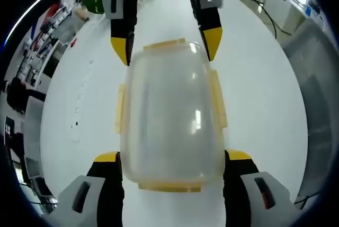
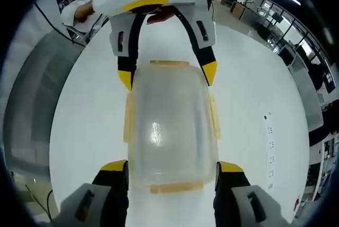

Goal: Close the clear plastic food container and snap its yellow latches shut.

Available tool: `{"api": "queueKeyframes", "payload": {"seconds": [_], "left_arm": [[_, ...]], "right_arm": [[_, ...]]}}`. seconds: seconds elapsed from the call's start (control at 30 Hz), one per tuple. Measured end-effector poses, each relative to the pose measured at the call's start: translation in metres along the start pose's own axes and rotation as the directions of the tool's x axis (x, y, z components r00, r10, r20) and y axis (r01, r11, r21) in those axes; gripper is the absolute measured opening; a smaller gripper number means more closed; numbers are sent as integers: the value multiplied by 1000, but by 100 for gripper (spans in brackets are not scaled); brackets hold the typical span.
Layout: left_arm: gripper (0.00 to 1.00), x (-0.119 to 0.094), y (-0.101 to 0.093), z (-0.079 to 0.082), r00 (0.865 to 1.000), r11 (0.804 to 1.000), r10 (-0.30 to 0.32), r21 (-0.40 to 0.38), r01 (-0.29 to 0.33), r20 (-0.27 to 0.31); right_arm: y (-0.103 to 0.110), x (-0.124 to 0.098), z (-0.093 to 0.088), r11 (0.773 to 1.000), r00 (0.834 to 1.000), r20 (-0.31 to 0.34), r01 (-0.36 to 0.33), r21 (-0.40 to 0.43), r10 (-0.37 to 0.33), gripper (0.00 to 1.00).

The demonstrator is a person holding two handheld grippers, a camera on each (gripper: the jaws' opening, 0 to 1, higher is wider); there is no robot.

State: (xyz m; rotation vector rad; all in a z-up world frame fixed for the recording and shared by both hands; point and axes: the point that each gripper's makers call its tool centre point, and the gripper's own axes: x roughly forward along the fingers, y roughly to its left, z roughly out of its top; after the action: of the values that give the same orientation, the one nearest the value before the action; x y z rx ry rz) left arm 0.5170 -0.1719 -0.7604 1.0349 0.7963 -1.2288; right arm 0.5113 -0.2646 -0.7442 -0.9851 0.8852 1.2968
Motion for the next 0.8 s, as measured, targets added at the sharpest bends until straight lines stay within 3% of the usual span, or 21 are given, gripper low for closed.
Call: {"api": "queueKeyframes", "payload": {"seconds": [0.23, 0.8], "left_arm": [[75, -1, 0, -2, 1000, 1000, -3, 9, 3, 1], [75, -12, -9, -26, 1000, 999, -12, 32, 12, 1]], "right_arm": [[2, 1, 3, 1000, 1000, 7, 2, 11, -2, 65], [13, 10, 28, 999, 1000, 18, 14, 37, -15, 65]]}}
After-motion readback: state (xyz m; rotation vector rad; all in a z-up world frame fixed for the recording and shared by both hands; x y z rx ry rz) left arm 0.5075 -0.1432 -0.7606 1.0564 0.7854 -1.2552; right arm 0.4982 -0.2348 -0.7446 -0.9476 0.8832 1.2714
